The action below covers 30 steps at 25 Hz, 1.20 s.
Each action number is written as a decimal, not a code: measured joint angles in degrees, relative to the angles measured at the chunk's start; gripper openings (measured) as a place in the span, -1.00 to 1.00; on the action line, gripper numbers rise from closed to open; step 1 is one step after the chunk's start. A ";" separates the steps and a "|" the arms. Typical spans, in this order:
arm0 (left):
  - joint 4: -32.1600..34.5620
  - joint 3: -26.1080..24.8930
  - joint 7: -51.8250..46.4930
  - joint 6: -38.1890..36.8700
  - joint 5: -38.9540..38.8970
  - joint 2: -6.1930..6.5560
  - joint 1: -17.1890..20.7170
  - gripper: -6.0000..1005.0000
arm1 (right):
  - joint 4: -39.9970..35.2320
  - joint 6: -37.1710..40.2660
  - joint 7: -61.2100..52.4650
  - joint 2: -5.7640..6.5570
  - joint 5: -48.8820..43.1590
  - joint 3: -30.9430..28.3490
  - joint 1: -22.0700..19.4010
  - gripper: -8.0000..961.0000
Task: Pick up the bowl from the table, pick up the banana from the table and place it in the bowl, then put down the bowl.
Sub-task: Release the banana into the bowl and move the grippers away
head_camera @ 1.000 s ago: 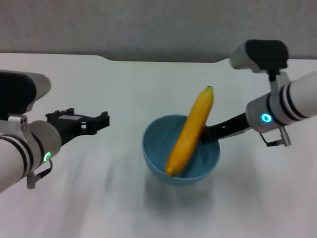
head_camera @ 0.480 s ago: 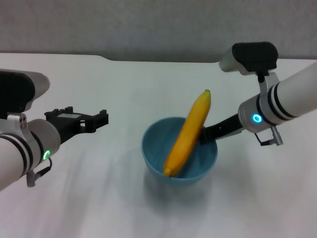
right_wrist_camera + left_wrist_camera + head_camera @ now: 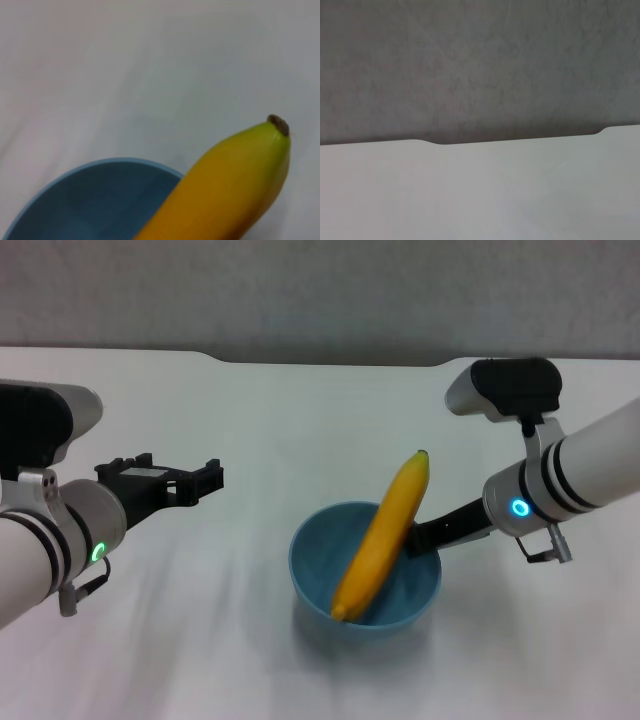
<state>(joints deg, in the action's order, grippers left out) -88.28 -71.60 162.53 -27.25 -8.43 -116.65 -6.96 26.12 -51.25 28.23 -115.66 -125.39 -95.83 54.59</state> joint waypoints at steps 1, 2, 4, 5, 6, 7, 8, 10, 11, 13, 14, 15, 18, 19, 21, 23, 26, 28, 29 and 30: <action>0.04 0.02 -0.03 0.06 -0.01 0.00 0.00 0.76 | -0.03 0.46 0.02 0.03 0.79 0.82 -0.30 -0.81; 0.07 0.05 -0.05 0.08 -0.04 0.01 0.00 0.76 | -0.04 0.83 0.02 0.08 1.33 1.40 -0.54 -0.81; 0.09 0.08 -0.07 0.09 -0.09 0.02 0.00 0.76 | -0.05 1.16 0.03 0.15 1.83 1.90 -0.90 -0.81; 0.09 0.08 -0.07 0.09 -0.09 0.02 0.00 0.76 | -0.06 1.20 0.04 0.19 1.86 1.94 -1.05 -0.81; 0.09 0.08 -0.08 0.10 -0.09 0.02 0.00 0.76 | -0.06 1.21 0.04 0.22 1.87 1.96 -1.20 -0.81; 0.08 0.09 -0.08 0.10 -0.10 0.02 0.01 0.76 | -0.07 1.23 0.05 0.22 1.88 1.96 -1.32 -0.81; 0.09 0.08 -0.08 0.10 -0.10 0.02 0.02 0.76 | -0.08 1.26 0.06 0.23 1.89 1.97 -1.42 -0.81; 0.09 0.08 -0.10 0.12 -0.10 0.01 0.11 0.76 | -0.09 1.35 0.07 0.24 1.91 1.99 -1.61 -0.81; 0.08 0.08 -0.10 0.16 -0.10 -0.01 0.18 0.76 | -0.11 1.39 0.07 0.24 1.92 2.00 -1.68 -0.81; 0.09 0.07 -0.11 0.23 -0.10 -0.02 0.33 0.76 | -0.11 1.42 0.07 0.26 1.93 2.13 -1.71 -0.80; 0.08 0.06 -0.11 0.25 -0.10 -0.03 0.34 0.76 | -0.11 1.43 0.07 0.27 1.93 2.29 -1.71 -0.80; 0.08 0.06 -0.11 0.26 -0.10 -0.04 0.33 0.76 | -0.11 1.45 0.07 0.30 1.93 2.51 -1.71 -0.80; 0.06 0.05 -0.11 0.28 -0.10 -0.06 0.33 0.76 | -0.11 1.51 0.07 0.35 1.96 2.80 -1.86 -0.80; 0.06 0.05 -0.11 0.27 -0.10 -0.07 0.37 0.76 | -0.07 1.51 0.07 0.35 1.97 2.80 -1.96 -0.80; 0.05 0.05 -0.11 0.27 -0.10 -0.07 0.39 0.76 | 0.03 1.58 0.07 0.36 1.99 2.81 -2.06 -0.80; 0.04 0.05 -0.11 0.27 -0.10 -0.07 0.42 0.76 | 0.16 1.83 0.73 0.36 1.99 2.83 -2.25 -0.80; 0.17 0.05 -0.11 0.28 -0.10 -0.07 0.37 0.76 | 0.15 1.86 1.39 0.36 2.00 2.84 -2.31 -0.60; 0.38 0.05 -0.11 0.27 -0.10 -0.07 0.31 0.76 | 0.08 1.89 1.56 0.36 2.01 2.84 -2.45 -0.46; 0.39 0.05 -0.11 0.27 -0.10 -0.07 0.31 0.76 | 0.47 1.94 1.60 0.36 2.01 2.85 -3.04 -0.39; 0.40 0.07 -0.11 0.27 -0.11 -0.07 0.32 0.76 | 0.47 1.94 1.60 0.36 2.01 2.85 -3.04 -0.35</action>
<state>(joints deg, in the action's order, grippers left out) -87.88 -71.53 162.42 -26.98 -8.54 -116.72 -6.64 26.59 -49.32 29.83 -115.31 -123.38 -92.98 51.55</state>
